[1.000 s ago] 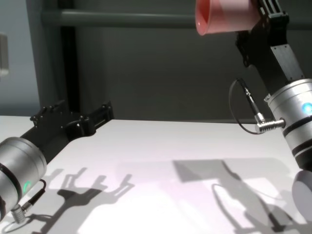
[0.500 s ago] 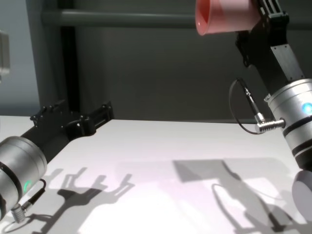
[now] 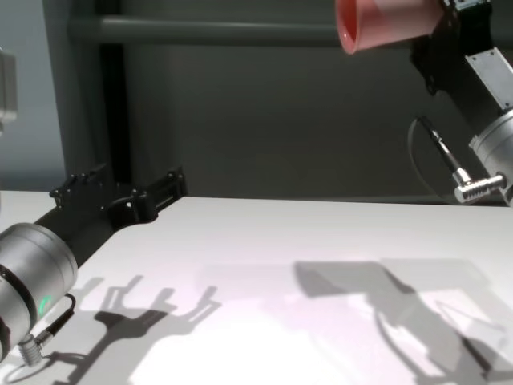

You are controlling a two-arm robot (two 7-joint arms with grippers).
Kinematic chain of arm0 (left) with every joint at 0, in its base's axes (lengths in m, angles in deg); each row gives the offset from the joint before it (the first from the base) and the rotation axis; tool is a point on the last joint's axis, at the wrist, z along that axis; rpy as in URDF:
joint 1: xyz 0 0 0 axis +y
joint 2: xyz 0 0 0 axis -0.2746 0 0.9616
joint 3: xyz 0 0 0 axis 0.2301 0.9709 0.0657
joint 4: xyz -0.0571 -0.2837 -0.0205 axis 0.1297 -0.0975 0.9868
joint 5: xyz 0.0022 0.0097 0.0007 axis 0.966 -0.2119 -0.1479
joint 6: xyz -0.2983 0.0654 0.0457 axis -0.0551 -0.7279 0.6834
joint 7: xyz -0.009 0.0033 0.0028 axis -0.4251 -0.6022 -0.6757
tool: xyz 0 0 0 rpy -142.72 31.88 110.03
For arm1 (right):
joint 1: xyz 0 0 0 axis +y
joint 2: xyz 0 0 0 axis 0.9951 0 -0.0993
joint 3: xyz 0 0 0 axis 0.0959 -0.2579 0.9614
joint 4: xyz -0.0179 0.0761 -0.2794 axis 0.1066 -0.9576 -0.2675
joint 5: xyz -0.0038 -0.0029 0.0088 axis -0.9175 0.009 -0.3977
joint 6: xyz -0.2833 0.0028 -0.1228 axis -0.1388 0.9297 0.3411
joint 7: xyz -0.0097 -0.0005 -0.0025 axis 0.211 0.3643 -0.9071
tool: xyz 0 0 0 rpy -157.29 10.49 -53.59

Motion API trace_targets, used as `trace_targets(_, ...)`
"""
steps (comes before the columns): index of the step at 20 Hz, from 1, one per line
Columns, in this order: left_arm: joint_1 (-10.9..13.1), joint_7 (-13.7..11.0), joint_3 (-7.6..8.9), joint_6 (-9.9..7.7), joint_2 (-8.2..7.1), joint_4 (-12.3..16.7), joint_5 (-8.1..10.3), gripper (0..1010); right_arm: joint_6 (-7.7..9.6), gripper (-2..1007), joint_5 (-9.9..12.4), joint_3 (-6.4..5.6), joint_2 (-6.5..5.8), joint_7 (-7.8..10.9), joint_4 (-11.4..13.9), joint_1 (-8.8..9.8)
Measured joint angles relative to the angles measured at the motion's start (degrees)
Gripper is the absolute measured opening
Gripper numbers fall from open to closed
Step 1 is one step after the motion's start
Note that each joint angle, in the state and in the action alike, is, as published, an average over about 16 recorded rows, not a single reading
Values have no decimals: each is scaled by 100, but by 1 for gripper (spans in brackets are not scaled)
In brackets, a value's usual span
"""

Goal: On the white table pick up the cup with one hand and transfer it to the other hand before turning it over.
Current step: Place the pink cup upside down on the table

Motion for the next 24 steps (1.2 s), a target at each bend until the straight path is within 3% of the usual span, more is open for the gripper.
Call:
trace_targets(5,-1,5,-2,-6,-2,3,-4,1001,-198,760,-474,202,-348,-448,348,3)
trace_targets(12,-2,10,-4,-11,-3,6,-8,1001,-483,760,-1393,540,-774,-1018,646,-80)
trace_targets(17,-2,12,-5,-13,-4,7,-10,1001,-630,760,-2089,753,-985,-1369,732,-154)
trace_targets(24,-2,14,-5,-15,-4,10,-12,1001,-748,760,-3074,1013,-1184,-1778,731,-257)
